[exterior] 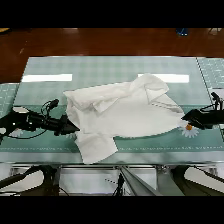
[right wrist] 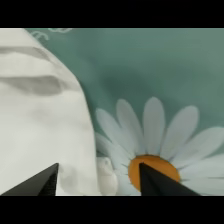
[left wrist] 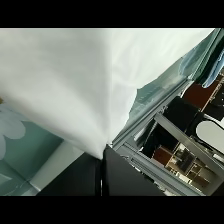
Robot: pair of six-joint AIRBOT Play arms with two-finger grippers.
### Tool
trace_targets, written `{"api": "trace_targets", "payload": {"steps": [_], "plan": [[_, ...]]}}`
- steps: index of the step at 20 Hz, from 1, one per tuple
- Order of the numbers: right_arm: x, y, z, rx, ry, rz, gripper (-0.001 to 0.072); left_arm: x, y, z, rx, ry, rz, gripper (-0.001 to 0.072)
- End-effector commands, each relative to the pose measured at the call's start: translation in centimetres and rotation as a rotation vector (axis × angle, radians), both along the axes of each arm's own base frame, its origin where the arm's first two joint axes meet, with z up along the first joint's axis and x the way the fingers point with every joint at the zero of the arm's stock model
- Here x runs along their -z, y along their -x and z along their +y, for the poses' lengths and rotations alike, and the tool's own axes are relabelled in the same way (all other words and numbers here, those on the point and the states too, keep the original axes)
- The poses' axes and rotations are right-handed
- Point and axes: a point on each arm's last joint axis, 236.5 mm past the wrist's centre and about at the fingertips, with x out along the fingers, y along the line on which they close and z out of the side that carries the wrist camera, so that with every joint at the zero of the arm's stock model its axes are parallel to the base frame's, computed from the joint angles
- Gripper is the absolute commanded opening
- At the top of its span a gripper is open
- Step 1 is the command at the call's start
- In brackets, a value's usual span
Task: Fold the shirts.
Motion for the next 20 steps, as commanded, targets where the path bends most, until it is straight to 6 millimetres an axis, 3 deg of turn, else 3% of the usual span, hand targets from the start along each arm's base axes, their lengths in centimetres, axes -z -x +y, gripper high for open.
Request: {"api": "trace_targets", "payload": {"steps": [1,3,4,6,8,9,11,12,14,16,17,18,19,20], "plan": [[1.2,-1.0,1.6,-0.011,-0.063,-0.009,0.0434,-0.1,0.0,0.0,0.003,0.004,-0.003,0.0021],[1.3,-1.3,2.9,-0.068,-0.058,-0.012,0.0122,-0.2,-0.1,0.0,0.025,0.006,-0.044,0.0021],[0.8,-1.3,4.1,-0.142,-0.075,-0.023,0.0025,-0.5,-0.5,0.1,0.036,0.008,-0.067,0.002],[-1.5,-1.6,6.0,-0.307,-0.077,-0.077,0.0026,-2.3,-2.9,0.6,0.041,-0.013,-0.167,0.0019],[-5.7,-3.7,6.5,-0.382,-0.008,-0.191,0.0026,-7.0,-7.1,1.5,0.044,-0.064,-0.377,0.0018],[-8.9,-5.5,6.6,-0.402,0.049,-0.289,0.0025,-10.6,-9.3,2.0,0.046,-0.095,-0.51,0.0018],[-17.5,-9.1,6.9,-0.381,0.166,-0.531,0.0026,-20.7,-12.8,2.7,0.046,-0.173,-0.828,0.0019],[-23.1,-10.6,7.1,-0.339,0.219,-0.681,0.0025,-26.8,-13.6,2.9,0.041,-0.218,-1.007,0.0019],[-35.7,-11.3,7.6,-0.227,0.294,-1.003,0.0025,-39.4,-12.6,2.9,0.001,-0.309,-1.361,0.0019],[-47.3,-8.5,7.8,-0.125,0.396,-1.283,0.0025,-51.3,-8.8,2.8,-0.11,-0.38,-1.689,0.0019],[-52.0,-6.3,8.1,-0.083,0.437,-1.394,0.0024,-56.4,-6.3,2.9,-0.201,-0.401,-1.813,0.0019],[-56.0,-3.7,8.3,-0.049,0.485,-1.486,0.0025,-59.9,-3.8,3.2,-0.284,-0.416,-1.892,0.0019],[-58.6,-1.4,8.6,-0.024,0.521,-1.539,0.0024,-62.4,-1.3,3.5,-0.354,-0.427,-1.939,0.0019],[-60.5,0.8,8.7,0.012,0.547,-1.566,0.0024,-63.6,0.6,3.7,-0.401,-0.434,-1.95,0.0019]]}}
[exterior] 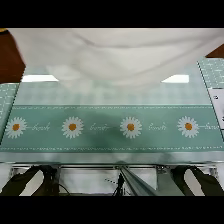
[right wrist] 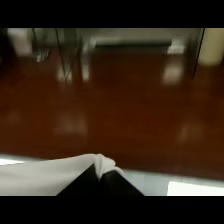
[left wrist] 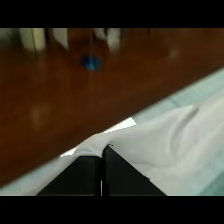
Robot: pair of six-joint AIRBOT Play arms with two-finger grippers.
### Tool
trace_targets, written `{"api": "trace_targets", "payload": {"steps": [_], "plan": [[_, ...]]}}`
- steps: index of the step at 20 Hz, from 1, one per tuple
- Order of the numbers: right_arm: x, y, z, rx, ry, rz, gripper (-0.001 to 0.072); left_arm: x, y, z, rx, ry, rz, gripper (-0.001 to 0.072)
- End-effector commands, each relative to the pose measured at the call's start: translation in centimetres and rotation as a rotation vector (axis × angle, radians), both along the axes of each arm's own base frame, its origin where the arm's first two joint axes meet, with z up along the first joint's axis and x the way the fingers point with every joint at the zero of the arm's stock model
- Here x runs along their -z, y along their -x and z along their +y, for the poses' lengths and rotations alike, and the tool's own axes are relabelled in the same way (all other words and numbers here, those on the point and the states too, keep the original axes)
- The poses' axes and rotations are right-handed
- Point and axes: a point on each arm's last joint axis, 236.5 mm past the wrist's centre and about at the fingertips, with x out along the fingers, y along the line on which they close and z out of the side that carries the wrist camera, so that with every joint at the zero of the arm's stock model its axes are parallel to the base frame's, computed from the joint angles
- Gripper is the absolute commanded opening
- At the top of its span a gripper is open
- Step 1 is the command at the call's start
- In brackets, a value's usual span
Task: Fold the shirts.
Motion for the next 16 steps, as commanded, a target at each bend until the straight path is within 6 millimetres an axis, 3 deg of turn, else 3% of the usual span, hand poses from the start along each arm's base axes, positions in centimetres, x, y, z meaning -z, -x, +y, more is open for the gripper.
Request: {"api": "trace_targets", "payload": {"steps": [1,2,4,7,9,13,16], "plan": [[-11.2,9.2,1.0,0.112,-0.001,-0.284,0.0024,-10.0,9.4,0.7,-0.138,0.095,-0.264,0.0019],[-11.5,10.9,0.8,0.15,0.01,-0.274,0.0024,-9.6,10.7,0.6,-0.151,0.102,-0.242,0.0019],[-10.2,13.6,0.0,0.231,0.037,-0.196,0.0024,-6.6,12.5,0.4,-0.176,0.07,-0.124,0.0019],[-5.8,16.3,-0.6,0.289,0.075,0.0,0.0024,0.1,14.8,-0.1,-0.173,-0.006,0.154,0.002],[-3.0,17.6,-0.2,0.28,0.085,0.114,0.0024,3.0,16.4,-0.3,-0.17,-0.027,0.286,0.002],[1.7,19.0,0.5,0.247,0.091,0.324,0.0023,5.4,18.3,-0.4,-0.181,-0.014,0.414,0.002],[5.0,18.6,0.4,0.213,0.072,0.501,0.0023,6.5,17.1,-0.3,-0.176,0.013,0.48,0.0019]]}}
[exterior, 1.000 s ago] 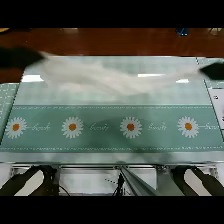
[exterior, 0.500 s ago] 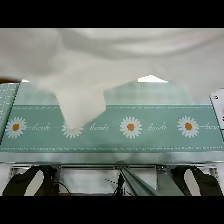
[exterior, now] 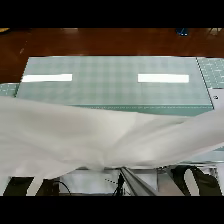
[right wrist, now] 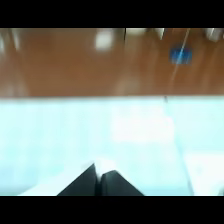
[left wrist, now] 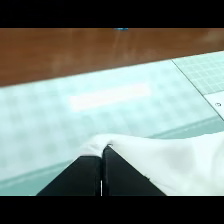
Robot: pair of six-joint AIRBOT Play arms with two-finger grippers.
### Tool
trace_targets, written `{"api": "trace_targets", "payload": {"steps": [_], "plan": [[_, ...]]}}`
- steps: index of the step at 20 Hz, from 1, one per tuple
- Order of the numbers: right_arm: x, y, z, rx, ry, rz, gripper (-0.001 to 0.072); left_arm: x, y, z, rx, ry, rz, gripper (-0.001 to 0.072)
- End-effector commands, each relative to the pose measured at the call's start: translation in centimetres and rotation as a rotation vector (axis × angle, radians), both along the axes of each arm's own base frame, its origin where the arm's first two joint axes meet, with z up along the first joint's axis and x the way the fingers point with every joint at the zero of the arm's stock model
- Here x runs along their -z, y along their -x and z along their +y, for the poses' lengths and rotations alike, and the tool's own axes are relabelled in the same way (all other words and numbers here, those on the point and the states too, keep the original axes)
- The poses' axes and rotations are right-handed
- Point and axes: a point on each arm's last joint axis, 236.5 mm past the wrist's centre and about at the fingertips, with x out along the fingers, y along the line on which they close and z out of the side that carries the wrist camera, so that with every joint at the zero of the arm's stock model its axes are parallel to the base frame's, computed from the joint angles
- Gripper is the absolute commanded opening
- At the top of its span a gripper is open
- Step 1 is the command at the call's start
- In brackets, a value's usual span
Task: Fold the shirts.
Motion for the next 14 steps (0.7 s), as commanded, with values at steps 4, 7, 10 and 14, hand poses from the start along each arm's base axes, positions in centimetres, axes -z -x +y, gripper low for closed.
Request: {"api": "trace_targets", "payload": {"steps": [4,7,10,14], "plan": [[7.0,-5.0,-1.1,-0.06,-0.118,0.372,0.0023,9.9,-6.1,1.6,0.031,0.027,0.405,0.0019],[12.1,-10.7,-2.3,-0.116,-0.209,0.586,0.0023,18.1,-12.7,2.6,0.028,0.12,0.62,0.0019],[19.1,-15.7,-3.6,-0.146,-0.248,0.813,0.0023,24.4,-18.4,2.9,0.024,0.199,0.723,0.0019],[28.1,-22.5,-1.4,-0.209,-0.152,0.977,0.0024,29.0,-24.9,2.2,0.11,0.276,0.798,0.0019]]}}
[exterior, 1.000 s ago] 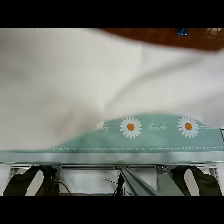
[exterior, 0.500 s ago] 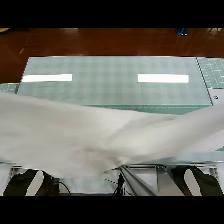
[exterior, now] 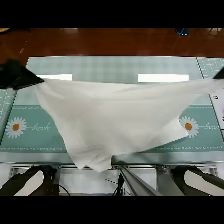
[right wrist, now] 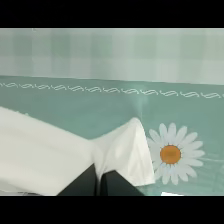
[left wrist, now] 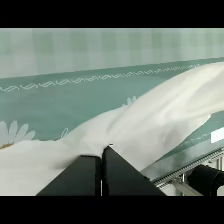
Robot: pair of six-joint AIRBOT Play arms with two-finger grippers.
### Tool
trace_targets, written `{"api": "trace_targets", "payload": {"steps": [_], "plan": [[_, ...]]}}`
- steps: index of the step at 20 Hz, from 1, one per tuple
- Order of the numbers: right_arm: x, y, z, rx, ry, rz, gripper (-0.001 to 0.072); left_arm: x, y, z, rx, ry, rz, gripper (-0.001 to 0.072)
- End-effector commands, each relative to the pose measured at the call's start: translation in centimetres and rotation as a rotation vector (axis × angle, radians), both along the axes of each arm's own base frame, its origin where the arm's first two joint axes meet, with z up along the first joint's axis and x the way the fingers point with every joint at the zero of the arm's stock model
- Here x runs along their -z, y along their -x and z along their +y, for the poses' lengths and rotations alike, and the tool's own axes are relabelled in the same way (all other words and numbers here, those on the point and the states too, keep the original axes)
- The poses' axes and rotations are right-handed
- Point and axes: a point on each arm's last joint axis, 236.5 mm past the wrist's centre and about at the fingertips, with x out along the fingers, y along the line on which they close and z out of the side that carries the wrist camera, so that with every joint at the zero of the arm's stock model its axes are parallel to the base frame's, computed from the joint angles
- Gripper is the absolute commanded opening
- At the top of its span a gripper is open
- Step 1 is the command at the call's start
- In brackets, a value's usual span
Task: Fold the shirts.
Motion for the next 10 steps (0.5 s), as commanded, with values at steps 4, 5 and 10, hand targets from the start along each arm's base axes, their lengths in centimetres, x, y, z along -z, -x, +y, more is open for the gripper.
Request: {"api": "trace_targets", "payload": {"steps": [4,5,10], "plan": [[10.5,-13.0,4.2,-0.082,0.05,-0.082,0.0024,7.0,-9.5,-0.5,0.091,0.116,0.031,0.0019],[10.7,-14.7,4.4,-0.053,0.046,-0.133,0.0024,7.4,-11.1,-0.1,0.078,0.107,0.004,0.002],[11.0,-20.5,4.0,0.097,0.007,-0.306,0.0024,9.5,-18.3,2.6,-0.073,0.038,-0.17,0.0019]]}}
